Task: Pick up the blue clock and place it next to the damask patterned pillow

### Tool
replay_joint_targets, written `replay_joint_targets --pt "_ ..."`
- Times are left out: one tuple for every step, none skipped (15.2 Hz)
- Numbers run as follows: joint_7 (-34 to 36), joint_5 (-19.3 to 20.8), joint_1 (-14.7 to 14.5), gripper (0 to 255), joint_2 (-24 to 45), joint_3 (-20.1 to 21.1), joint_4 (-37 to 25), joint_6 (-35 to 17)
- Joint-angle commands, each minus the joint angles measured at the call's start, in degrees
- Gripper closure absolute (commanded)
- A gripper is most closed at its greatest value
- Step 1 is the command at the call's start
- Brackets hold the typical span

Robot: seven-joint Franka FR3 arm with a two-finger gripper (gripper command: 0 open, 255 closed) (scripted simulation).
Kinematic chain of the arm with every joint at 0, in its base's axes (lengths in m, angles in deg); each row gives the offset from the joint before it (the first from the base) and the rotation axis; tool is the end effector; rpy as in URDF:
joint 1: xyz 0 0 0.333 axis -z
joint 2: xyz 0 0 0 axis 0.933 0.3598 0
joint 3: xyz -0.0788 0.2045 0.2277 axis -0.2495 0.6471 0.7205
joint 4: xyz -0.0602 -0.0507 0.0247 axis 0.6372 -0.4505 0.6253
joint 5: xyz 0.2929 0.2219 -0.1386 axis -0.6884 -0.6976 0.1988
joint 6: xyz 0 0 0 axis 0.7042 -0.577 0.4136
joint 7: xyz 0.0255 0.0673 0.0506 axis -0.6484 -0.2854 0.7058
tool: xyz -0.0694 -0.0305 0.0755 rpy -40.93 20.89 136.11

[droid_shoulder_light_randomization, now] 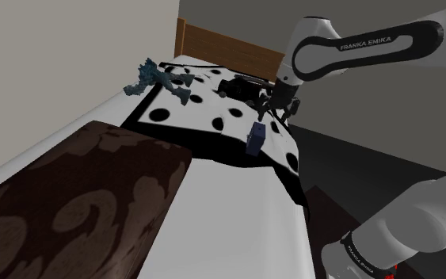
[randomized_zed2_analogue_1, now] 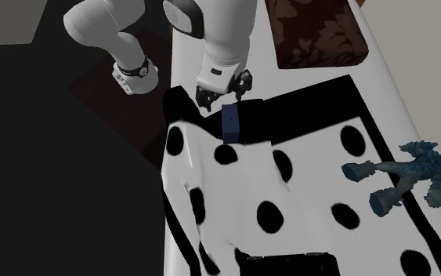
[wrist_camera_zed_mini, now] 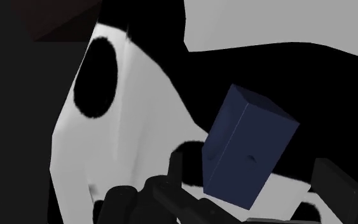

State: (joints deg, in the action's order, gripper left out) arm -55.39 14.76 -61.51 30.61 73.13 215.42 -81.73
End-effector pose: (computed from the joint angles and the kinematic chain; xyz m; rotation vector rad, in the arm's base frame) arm 0.4695 0.0126 0.4310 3.0140 -0.7502 0.0101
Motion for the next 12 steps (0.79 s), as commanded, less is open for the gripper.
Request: replay_joint_targets --pt "3.7 -0.4 0.7 0 4.1 0.1 -1.2 -2.5" --pt "5.4 -0.5 1.0 0 6.3 0.1 -2.0 -3.8" --pt "7.1 -0.6 1.2 0 8.4 0.1 -2.8 -4.9" --pt "8.1 -0.7 1.3 0 9.7 0.1 -3.3 -5.6" --pt "8.2 -0.7 1.3 0 10.1 0.1 -2.9 -6.4" --pt "8.2 -0.6 1.3 0 10.5 0.1 -2.5 -7.2" --pt "8.3 -0.5 1.3 0 10.9 0.1 -2.2 -8.0" --pt "8.3 -0.4 1.3 0 11.3 0.1 -1.8 -8.7" --pt "8.4 -0.3 1.3 0 11.8 0.1 -1.5 -9.5" --pt "8.4 -0.3 1.3 0 12.2 0.1 -1.1 -10.3" --pt "8.5 -0.2 1.3 0 12.7 0.1 -0.8 -11.1" --pt "8.6 -0.1 1.3 0 13.0 0.1 -0.6 -11.5"
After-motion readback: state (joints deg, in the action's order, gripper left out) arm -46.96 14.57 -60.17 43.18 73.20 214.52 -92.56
